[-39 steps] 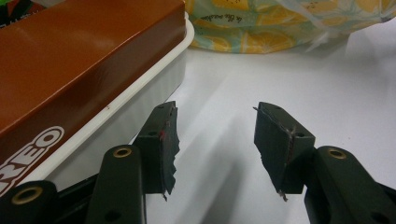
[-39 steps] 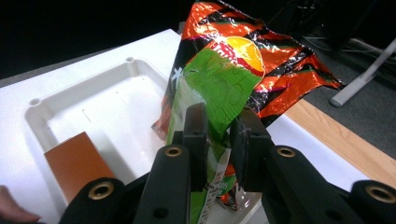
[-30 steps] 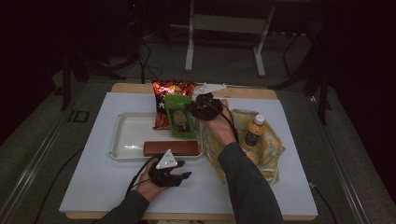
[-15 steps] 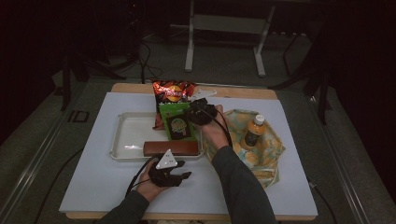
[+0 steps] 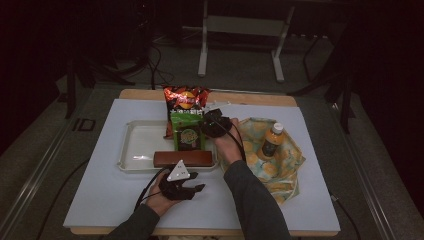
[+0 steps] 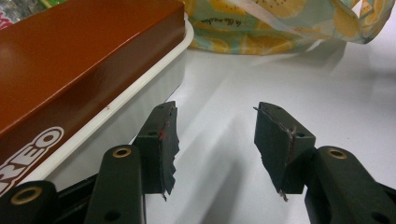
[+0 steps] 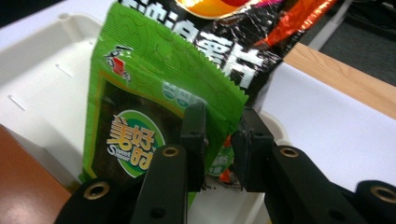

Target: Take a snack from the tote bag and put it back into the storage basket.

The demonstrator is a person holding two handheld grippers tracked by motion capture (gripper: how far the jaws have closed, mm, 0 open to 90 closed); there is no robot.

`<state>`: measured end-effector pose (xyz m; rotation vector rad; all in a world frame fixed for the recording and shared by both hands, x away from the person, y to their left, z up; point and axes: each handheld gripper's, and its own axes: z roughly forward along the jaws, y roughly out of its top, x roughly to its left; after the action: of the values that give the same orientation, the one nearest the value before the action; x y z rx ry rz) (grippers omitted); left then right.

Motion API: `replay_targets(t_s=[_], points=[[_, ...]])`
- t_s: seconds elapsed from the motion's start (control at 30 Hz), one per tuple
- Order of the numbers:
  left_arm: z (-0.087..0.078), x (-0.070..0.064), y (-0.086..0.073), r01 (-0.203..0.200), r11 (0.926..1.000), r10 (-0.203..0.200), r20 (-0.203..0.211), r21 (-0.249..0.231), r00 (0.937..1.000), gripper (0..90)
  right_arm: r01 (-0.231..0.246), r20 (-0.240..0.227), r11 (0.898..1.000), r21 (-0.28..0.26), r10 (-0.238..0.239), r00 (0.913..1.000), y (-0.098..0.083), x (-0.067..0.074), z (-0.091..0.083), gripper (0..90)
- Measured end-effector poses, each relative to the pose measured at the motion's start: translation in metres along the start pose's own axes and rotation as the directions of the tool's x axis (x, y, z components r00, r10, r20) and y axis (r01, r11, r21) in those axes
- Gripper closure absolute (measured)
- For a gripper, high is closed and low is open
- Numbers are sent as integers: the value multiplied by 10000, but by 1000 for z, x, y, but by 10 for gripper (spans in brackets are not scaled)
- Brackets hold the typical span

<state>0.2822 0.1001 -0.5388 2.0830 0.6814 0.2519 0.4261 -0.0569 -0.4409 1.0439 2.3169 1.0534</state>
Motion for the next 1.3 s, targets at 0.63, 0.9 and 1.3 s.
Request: replay_targets(t_s=[0.63,0.9,1.3], points=[[1,0,0,15,10000,-15,-14,18,10000,481,24,256,9998,206,-29,9997,-2,-9,-18,699],[1,0,0,17,10000,-17,-8,60,10000,478,136,-56,9998,114,-135,9999,-6,-11,-31,674],[1,0,0,32,10000,-32,-22,43,10000,470,656,-393,9977,180,-649,9971,-12,-6,-44,652]])
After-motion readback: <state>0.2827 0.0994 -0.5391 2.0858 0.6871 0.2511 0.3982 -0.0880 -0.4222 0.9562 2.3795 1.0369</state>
